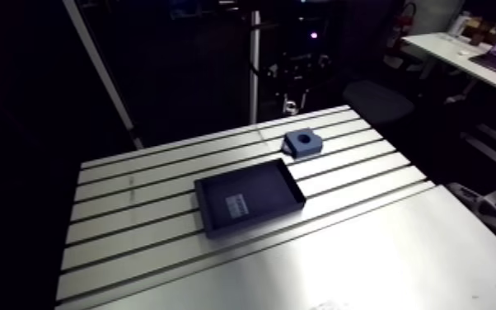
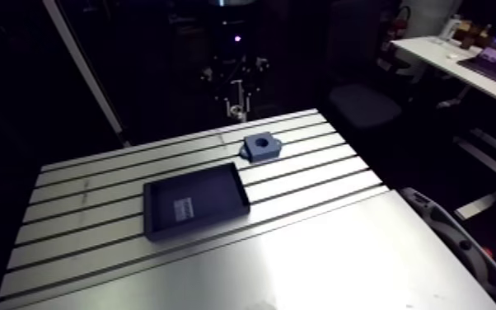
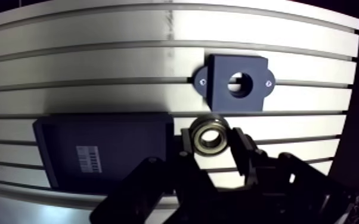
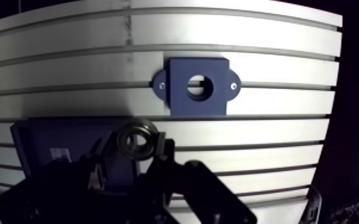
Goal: Pick up the bearing and press it into the housing until flush.
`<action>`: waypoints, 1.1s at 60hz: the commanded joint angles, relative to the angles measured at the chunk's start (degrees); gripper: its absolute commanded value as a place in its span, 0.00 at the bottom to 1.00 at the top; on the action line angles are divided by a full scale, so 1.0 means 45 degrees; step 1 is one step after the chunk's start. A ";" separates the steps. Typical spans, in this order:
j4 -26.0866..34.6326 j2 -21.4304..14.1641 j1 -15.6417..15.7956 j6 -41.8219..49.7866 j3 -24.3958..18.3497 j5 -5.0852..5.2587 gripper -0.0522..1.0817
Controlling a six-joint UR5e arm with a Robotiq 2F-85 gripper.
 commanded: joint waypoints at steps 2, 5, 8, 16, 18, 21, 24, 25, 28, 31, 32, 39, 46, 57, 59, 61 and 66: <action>0.0030 0.0729 -0.0436 -0.0202 -0.0589 -0.0321 0.58; 0.0007 0.0824 -0.0577 -0.0224 -0.0589 -0.0406 0.58; -0.0012 0.0916 -0.0584 -0.0225 -0.0589 -0.0409 0.58; -0.0110 0.1212 -0.0605 -0.0225 -0.0664 -0.0430 0.58; -0.0132 0.1348 -0.0602 -0.0206 -0.0684 -0.0430 0.58; -0.0149 0.1426 -0.0604 -0.0205 -0.0720 -0.0446 0.58; -0.0276 0.1563 -0.0605 -0.0205 -0.0764 -0.0466 0.58; -0.0276 0.1563 -0.0605 -0.0205 -0.0764 -0.0466 0.58; -0.0415 0.1648 -0.0605 -0.0222 -0.0765 -0.0469 0.58; -0.0441 0.1670 -0.0605 -0.0208 -0.0749 -0.0452 0.58; -0.0478 0.1674 -0.0621 -0.0206 -0.0730 -0.0450 0.58; -0.0504 0.1674 -0.0663 -0.0224 -0.0651 -0.0449 0.58; -0.0523 0.1675 -0.0680 -0.0208 -0.0609 -0.0449 0.58; -0.0903 0.1674 -0.0859 -0.0225 -0.0330 -0.0427 0.58; -0.0946 0.1674 -0.0859 -0.0225 -0.0285 -0.0429 0.58; -0.0969 0.1674 -0.0859 -0.0225 -0.0228 -0.0430 0.58; -0.1044 0.1674 -0.0859 -0.0225 -0.0086 -0.0430 0.58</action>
